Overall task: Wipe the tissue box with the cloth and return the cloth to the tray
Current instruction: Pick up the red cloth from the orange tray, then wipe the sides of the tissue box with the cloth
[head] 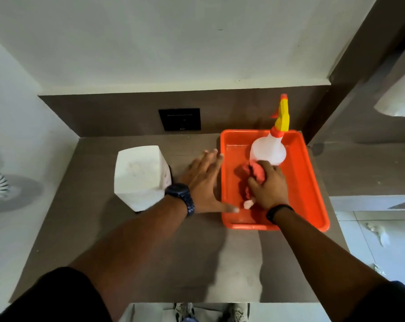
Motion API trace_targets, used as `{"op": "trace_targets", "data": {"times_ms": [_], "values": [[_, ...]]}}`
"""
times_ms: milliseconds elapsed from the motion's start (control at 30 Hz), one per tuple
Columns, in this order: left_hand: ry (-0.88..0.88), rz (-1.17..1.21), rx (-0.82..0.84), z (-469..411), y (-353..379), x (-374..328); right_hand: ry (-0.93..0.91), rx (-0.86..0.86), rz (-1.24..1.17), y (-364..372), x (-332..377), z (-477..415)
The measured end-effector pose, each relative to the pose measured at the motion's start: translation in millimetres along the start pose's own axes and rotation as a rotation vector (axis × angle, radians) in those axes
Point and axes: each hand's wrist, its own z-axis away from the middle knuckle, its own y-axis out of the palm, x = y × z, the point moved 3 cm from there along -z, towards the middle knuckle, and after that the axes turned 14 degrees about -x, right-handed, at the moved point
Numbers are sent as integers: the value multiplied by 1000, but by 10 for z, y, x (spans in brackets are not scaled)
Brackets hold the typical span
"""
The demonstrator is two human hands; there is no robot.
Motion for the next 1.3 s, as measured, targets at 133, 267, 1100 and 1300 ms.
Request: {"op": "trace_targets", "data": {"times_ms": [133, 267, 1100, 1300], "values": [[-15, -34, -247, 1, -812, 508, -18, -146, -490, 112, 846, 77], [-44, -170, -166, 169, -1168, 1055, 139, 36, -740, 531, 1306, 307], [-151, -208, 80, 287, -823, 1546, 562, 204, -815, 1541, 1553, 653], [-156, -206, 120, 289, -871, 1489, 650, 143, -857, 1434, 1485, 1073]]}}
